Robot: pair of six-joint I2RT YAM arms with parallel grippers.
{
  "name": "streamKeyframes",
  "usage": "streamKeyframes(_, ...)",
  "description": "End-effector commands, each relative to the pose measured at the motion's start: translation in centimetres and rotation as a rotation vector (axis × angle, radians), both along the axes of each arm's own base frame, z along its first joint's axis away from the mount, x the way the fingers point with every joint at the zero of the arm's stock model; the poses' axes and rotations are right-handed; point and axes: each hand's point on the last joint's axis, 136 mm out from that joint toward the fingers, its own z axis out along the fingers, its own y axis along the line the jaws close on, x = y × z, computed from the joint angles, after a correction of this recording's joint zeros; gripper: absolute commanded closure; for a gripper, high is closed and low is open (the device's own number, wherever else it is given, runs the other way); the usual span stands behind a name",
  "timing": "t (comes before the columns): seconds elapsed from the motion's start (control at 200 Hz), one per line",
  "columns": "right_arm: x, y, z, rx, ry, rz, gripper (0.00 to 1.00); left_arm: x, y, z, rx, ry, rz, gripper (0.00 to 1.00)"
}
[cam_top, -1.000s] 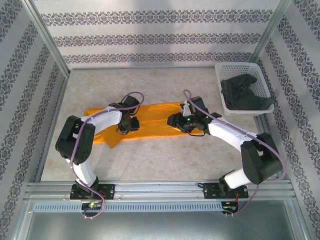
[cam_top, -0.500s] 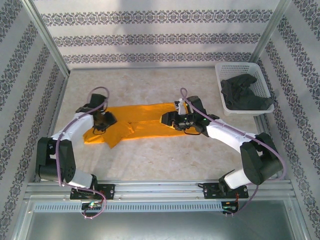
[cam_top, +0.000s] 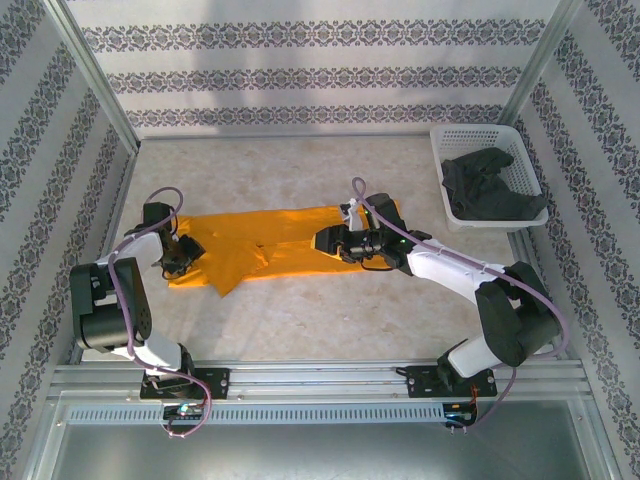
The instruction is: Fold and stack the t-shirts
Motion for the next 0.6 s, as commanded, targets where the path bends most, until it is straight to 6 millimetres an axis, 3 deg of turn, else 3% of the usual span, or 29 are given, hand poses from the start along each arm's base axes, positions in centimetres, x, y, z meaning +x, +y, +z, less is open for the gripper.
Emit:
streamKeyframes(0.0, 0.1, 0.2, 0.9, 0.014, -0.018, 0.001, 0.47, 0.5, -0.3, -0.5, -0.023, -0.037, -0.023, 0.61)
streamKeyframes(0.345, 0.5, 0.3, 0.3, 0.005, 0.000, 0.000, 0.47, 1.0, -0.5, 1.3, -0.040, -0.081, -0.006, 0.74)
streamKeyframes(0.595, 0.7, 0.2, 0.2, -0.001, 0.003, -0.008, 0.48, 0.1, -0.3, 1.4, -0.015, -0.057, -0.018, 1.00)
